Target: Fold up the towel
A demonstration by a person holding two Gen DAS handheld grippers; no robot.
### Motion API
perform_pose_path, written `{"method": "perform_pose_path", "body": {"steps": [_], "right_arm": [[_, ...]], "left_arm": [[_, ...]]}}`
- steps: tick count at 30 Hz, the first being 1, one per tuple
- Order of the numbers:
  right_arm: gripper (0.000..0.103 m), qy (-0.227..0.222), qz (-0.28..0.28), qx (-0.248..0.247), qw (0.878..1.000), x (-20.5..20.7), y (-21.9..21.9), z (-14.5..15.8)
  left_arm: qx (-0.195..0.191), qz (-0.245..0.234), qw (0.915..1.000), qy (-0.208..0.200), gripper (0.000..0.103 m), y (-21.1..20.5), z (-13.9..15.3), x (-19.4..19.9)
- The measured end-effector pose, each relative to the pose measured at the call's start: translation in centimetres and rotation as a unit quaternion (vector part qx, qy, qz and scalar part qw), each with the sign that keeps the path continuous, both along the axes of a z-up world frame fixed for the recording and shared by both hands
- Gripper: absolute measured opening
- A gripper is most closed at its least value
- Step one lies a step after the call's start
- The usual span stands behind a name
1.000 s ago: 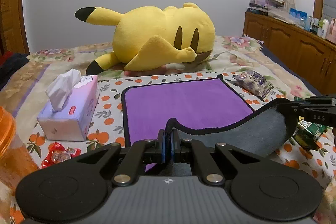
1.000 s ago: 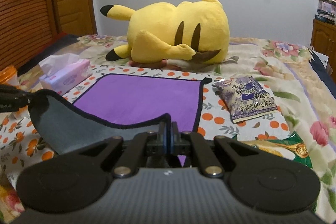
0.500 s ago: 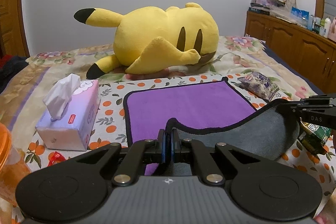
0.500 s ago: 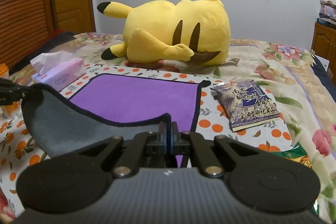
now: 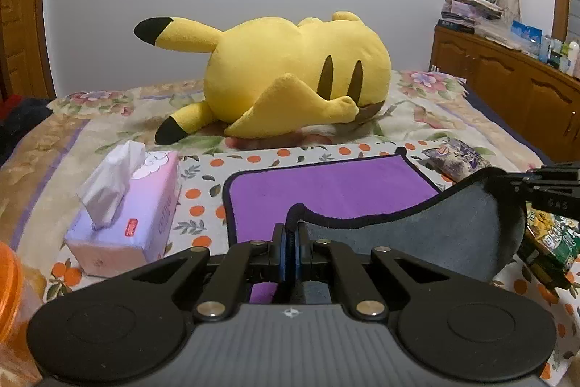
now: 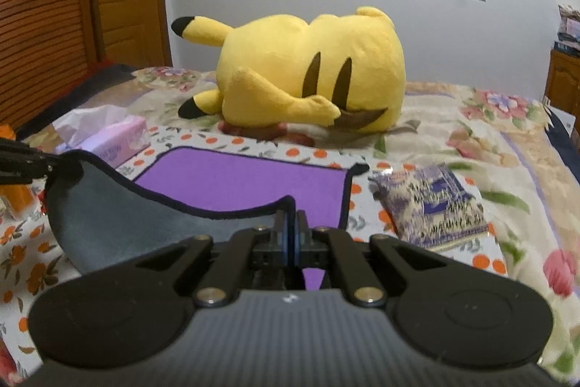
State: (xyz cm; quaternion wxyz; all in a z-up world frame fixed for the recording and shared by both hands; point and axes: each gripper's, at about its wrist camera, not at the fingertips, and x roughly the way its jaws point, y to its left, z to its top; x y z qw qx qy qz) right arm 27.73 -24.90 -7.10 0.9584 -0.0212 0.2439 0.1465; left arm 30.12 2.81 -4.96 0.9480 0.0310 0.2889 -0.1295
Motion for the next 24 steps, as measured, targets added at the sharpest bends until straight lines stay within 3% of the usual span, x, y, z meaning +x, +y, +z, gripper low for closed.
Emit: {"method": "perform_pose_path", "body": {"steps": [12,24], "right_arm": [[0.003,-0.012,0.011,-0.019,1.000,1.8,0.1,1.3],[0.003,-0.030,0.021,-0.047,0.998,4.3,0.8,3.3]], "left_arm": [[0.004,-0.013,0.9997,-0.022,0.005,-0.6,1.8,1.7],[0.008,0.004,0.9993,-0.036,0.005,-0.5,3.3,3.9]]}}
